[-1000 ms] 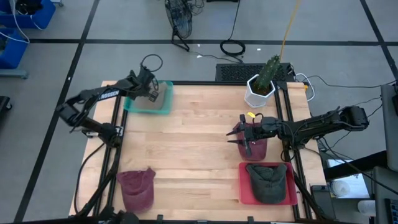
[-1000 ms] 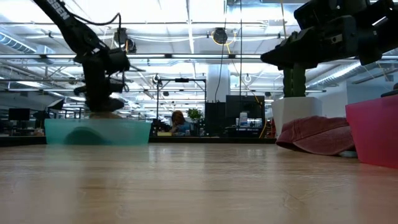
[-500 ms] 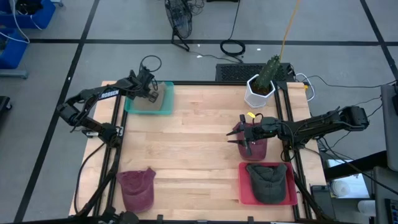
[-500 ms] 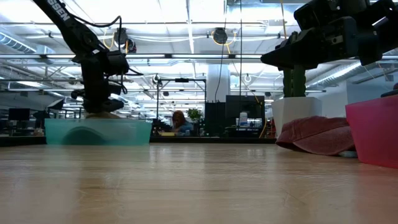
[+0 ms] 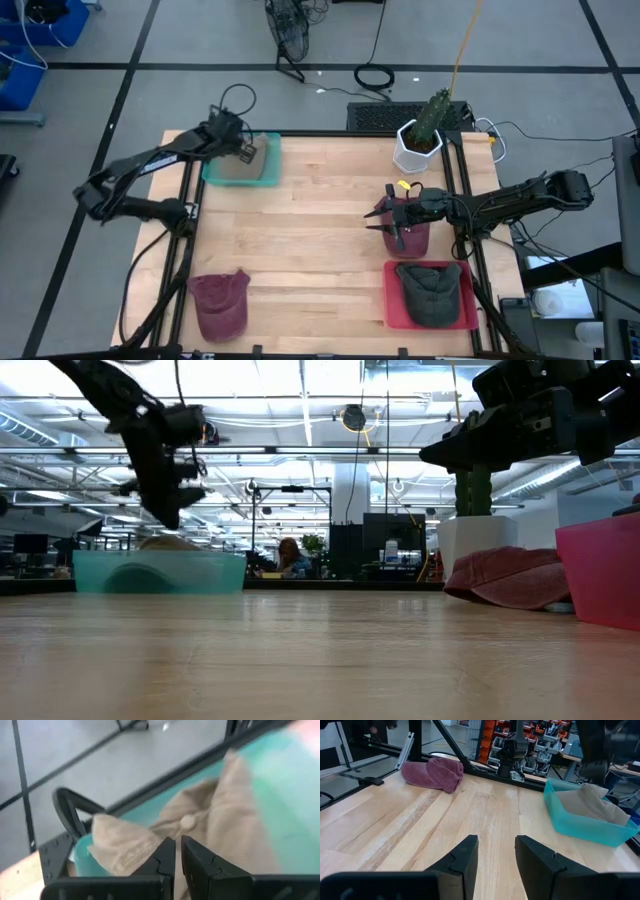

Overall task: Pick & Place hat
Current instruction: Put the brown cap into the green bin, then adjust the green bin on the table

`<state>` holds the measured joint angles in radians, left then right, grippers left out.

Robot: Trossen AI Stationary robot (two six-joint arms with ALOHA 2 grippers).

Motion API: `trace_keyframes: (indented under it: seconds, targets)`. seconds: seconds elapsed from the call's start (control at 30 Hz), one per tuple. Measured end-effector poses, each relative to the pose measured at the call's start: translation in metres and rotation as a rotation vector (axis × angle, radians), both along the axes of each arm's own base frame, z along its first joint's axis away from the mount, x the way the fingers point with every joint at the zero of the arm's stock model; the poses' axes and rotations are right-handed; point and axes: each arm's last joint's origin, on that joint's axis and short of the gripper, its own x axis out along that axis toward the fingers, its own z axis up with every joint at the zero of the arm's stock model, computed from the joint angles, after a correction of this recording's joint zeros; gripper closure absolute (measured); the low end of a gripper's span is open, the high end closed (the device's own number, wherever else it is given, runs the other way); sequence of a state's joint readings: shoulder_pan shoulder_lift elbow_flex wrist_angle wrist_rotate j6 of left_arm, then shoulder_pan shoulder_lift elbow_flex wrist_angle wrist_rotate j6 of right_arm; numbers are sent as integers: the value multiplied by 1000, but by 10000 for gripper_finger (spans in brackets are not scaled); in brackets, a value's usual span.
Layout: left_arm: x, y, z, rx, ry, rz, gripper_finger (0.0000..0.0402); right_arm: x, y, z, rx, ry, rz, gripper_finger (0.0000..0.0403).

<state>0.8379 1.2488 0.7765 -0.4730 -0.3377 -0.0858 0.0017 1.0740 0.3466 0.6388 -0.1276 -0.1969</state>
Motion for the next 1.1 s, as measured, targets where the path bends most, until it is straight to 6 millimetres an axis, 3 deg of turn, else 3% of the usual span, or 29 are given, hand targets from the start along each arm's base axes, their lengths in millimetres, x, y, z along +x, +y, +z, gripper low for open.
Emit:
trace_keyframes:
  seconds: [0.17,0.27,0.63,0.9,1.1]
  targets:
    - [3,-24,25,19,-182,-63,364,0,0,0,-1,-1,0,287]
    - [14,-38,28,-53,-278,-159,364,0,0,0,-2,-1,0,287]
    - [48,-91,-14,-254,-207,-342,364,0,0,1,27,-2,-2,287]
    - [59,-135,-12,-338,-234,-465,364,0,0,0,26,4,-2,287]
    - [48,-149,-32,-342,27,-325,364,0,0,0,24,4,-4,287]
